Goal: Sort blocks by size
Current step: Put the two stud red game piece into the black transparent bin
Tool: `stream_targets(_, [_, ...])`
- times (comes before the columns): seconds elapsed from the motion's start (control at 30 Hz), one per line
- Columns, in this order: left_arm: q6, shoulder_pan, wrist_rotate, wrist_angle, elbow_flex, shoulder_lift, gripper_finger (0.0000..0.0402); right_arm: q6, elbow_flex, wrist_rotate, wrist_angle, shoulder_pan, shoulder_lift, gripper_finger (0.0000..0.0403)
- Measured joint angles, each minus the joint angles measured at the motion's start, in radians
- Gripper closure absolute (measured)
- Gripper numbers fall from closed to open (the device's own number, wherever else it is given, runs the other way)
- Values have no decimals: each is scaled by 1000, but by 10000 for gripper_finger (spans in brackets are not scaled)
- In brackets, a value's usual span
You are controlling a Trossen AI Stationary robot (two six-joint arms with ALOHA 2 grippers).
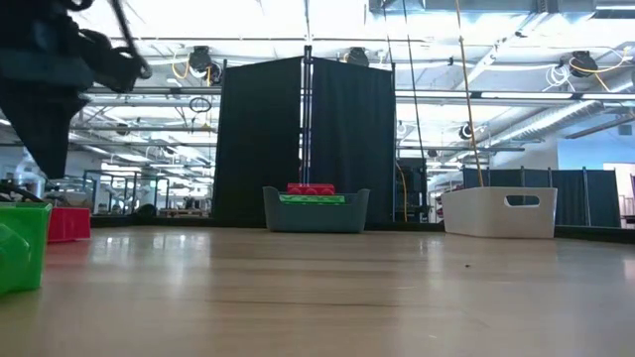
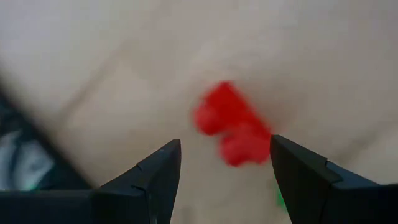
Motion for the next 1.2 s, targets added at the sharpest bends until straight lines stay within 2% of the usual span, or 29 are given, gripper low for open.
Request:
stream_targets(0.07, [-58, 0, -33, -58, -3, 0, 176, 1, 0, 41, 6, -2, 0, 161])
stream_targets(0.17, [-89, 1, -46, -49, -24, 0, 176, -3, 0, 91, 27, -4, 0, 161])
stream_targets(0.37, [-101, 1, -29, 162, -112, 1, 176, -6, 0, 185, 102, -5, 21, 161])
stream_targets(0.53, [-117, 8, -17, 234, -171, 1, 176, -34, 0, 188, 155, -11, 47, 161])
stream_targets(0.7, [-126, 10, 56, 285, -231, 1, 176, -50, 0, 188, 179, -17, 52, 161])
stream_targets(0.93, [-53, 11, 69, 430, -293, -3, 177, -72, 0, 218, 186, -38, 52, 161])
stream_targets(1.03, [-41, 10, 54, 438, -293, -2, 190, -107, 0, 217, 202, -54, 52, 161])
stream_targets(1.2, [9, 10, 21, 466, -293, -2, 236, -172, 0, 221, 237, -87, 52, 161])
